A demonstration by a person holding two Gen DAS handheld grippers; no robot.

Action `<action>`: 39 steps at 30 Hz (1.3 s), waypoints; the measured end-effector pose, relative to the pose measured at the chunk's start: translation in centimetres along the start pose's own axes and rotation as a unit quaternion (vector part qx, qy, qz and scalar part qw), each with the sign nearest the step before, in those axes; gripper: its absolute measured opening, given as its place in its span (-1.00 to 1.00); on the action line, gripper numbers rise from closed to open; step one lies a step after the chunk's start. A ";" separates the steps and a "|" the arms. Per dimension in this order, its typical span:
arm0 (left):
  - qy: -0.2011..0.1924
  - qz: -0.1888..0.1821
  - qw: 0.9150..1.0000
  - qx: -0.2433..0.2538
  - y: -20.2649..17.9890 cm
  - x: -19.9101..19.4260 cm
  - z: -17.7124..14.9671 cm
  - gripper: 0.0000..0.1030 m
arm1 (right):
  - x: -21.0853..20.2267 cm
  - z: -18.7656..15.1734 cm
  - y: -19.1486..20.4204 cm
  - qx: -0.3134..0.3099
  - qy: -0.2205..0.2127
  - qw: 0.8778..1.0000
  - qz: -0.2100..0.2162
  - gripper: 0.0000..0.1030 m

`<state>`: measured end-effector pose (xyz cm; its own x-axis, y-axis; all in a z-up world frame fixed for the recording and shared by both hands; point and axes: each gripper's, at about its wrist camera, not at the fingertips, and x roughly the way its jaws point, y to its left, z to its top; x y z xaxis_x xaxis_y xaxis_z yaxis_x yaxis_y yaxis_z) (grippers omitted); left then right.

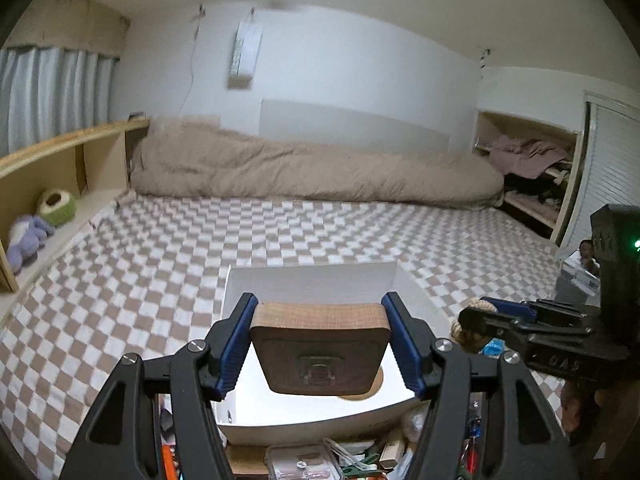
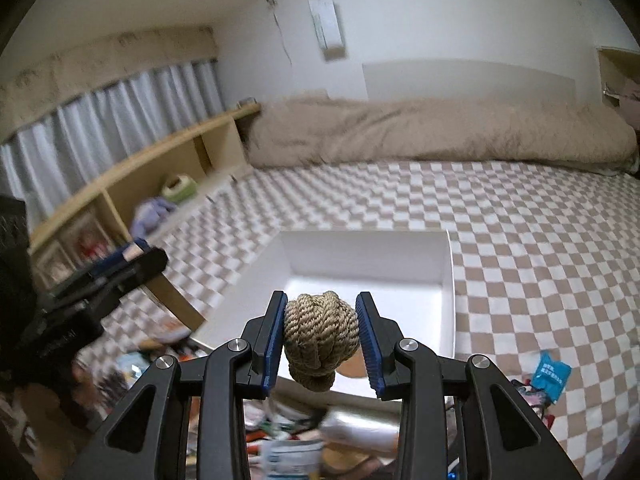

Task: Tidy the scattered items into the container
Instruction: 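Carry the rope ball and wooden block over the box and release both inside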

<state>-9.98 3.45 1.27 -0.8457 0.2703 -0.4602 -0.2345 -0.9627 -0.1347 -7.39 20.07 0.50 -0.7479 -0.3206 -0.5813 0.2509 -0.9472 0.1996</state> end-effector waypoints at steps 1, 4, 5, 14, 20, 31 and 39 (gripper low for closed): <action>0.008 -0.001 1.000 -0.005 0.1 0.6 -0.2 0.23 | 0.8 -0.2 -0.2 -0.002 0.010 1.000 -0.005 -0.31; 0.028 0.004 1.000 -0.011 0.5 2.3 -0.8 0.23 | 3.1 -0.7 -0.6 -0.011 0.041 0.999 -0.020 -0.30; 0.034 0.007 0.999 -0.011 0.5 2.7 -1.0 0.23 | 3.8 -0.8 -0.7 -0.014 0.051 0.998 -0.024 -0.30; 0.070 0.020 0.997 -0.005 0.5 5.5 -1.7 0.23 | 8.9 -1.3 -2.1 -0.042 0.159 0.985 -0.047 -0.31; 0.096 0.022 0.995 0.008 0.1 7.1 -2.5 0.23 | 11.2 -1.4 -2.8 -0.053 0.212 0.974 -0.058 -0.31; 0.121 0.040 0.992 0.013 0.4 8.3 -3.1 0.23 | 11.3 -1.2 -2.9 -0.065 0.186 0.978 -0.075 0.94; 0.148 0.050 0.988 0.017 0.6 9.6 -3.3 0.23 | 10.2 -1.2 -2.5 -0.075 0.171 0.980 -0.071 0.94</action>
<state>-16.65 5.52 -6.12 -0.6886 0.1595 -0.7074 -0.1778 -0.9829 -0.0486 -14.94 19.19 -6.91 -0.5387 -0.1435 -0.8301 0.2652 -0.9642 -0.0054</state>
